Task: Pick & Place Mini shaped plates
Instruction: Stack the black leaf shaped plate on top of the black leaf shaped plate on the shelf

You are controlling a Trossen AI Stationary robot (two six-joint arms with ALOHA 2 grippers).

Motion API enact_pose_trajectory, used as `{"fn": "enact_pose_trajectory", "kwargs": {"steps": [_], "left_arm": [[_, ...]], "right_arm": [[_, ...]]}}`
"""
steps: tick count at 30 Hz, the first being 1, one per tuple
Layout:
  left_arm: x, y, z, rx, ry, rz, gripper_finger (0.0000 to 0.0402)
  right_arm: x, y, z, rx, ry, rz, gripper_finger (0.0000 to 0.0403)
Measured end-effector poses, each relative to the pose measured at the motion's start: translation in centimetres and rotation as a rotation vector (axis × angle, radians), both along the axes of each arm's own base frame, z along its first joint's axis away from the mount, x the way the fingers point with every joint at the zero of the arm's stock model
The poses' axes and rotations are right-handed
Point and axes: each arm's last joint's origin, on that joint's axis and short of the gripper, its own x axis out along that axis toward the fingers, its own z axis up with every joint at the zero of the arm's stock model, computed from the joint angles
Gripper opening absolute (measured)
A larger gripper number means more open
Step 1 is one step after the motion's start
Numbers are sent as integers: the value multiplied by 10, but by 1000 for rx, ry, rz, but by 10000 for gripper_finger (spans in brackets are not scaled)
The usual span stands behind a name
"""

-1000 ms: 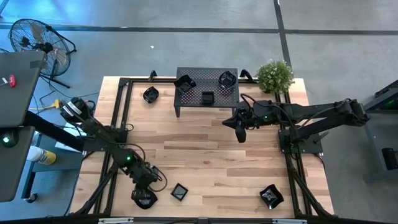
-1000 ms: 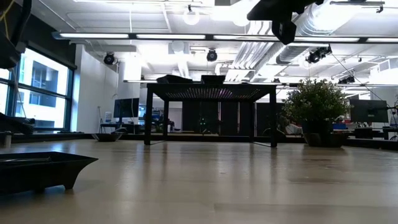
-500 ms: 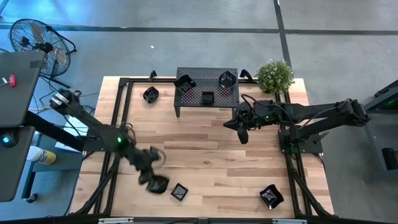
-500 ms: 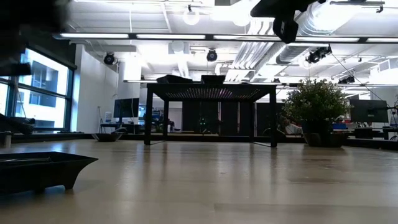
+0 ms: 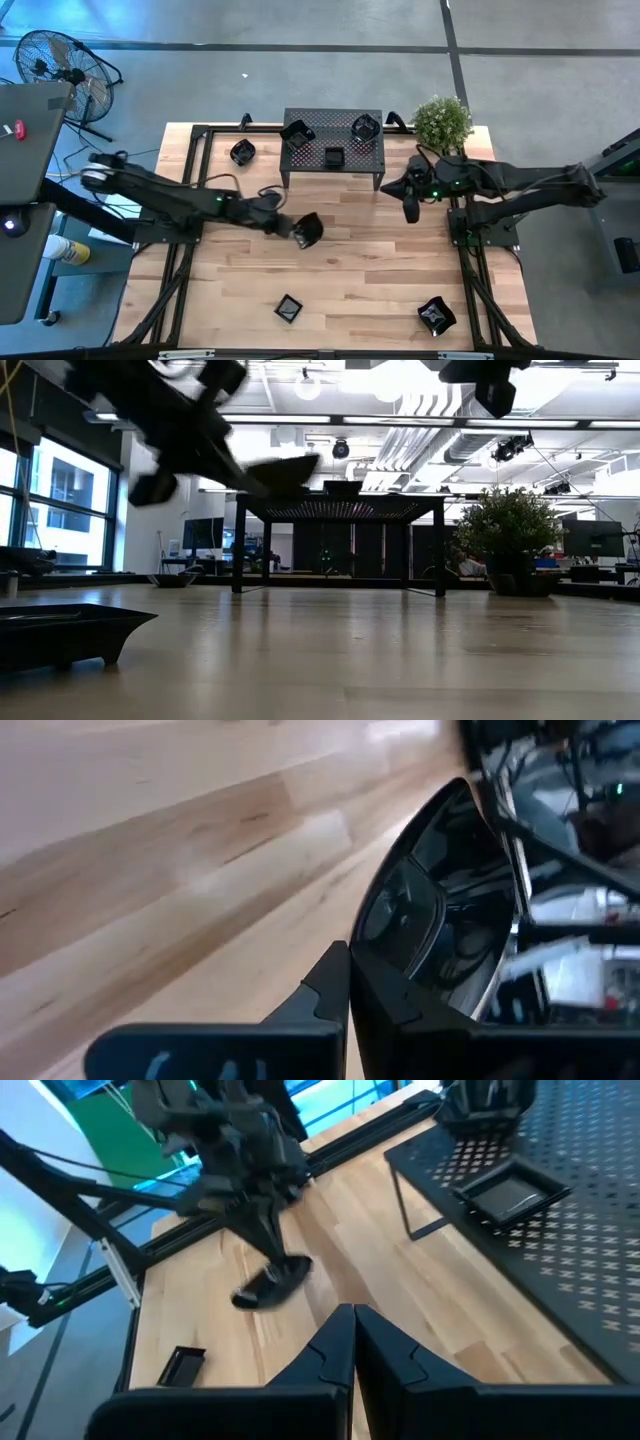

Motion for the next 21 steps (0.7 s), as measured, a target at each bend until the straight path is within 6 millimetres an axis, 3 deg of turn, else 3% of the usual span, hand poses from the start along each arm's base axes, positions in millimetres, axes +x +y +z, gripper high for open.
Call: {"fn": "enact_pose_trajectory", "kwargs": {"steps": [9, 16, 21], "left_arm": [[51, 1, -57, -112, 14, 167, 0], [87, -3, -68, -91, 91, 209, 0], [91, -3, -78, -113, 173, 259, 2]], "right_arm": [[-5, -2, 2, -23, -1, -46, 2], [-6, -2, 1, -26, 10, -54, 2], [-6, -2, 0, -22, 19, -58, 1]]}}
